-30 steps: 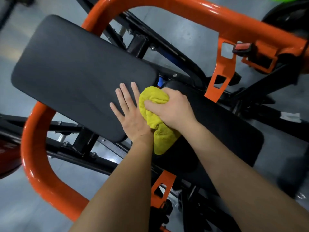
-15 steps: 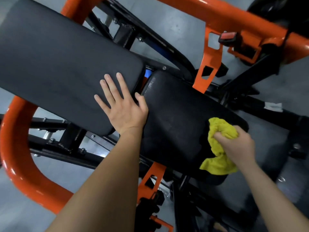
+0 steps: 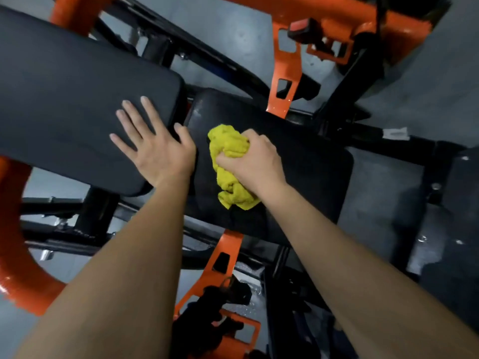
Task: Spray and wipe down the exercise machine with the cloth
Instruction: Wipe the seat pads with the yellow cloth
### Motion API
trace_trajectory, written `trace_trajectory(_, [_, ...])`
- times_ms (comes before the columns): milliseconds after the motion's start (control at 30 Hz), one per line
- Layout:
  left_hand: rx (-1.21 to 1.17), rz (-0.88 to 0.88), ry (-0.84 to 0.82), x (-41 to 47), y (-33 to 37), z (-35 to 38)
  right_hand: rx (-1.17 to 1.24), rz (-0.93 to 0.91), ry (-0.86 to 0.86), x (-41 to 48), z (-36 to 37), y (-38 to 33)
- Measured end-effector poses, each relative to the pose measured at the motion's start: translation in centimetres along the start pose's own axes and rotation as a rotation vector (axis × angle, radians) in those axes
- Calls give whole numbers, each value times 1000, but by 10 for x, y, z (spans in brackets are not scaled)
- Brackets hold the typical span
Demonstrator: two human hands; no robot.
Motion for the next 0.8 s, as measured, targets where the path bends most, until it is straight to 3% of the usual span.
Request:
trace_trajectory(233, [-16,88,-158,-2,1,-5,-117,187,154,-76,-34,93])
trace_trajectory(500, [297,486,-732,-2,-39,-39,-189,355,193,-129,-66,144])
trace_trajectory(633, [565,602,-729,-10,-65,-35,-208,478,176,-134,-65,135])
trace_trajectory(800, [540,569,-658,-12,-62,-17,24,358,114,-119,-64,90])
Point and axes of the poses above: each hand's wrist, its own x-axis towards the middle knuckle, its own z-axis out of the palm, y = z × x, the point moved 6 cm from there along x, towards the middle knuckle, and after that the axes turned 14 degrees about -z, right-handed, at the moved point
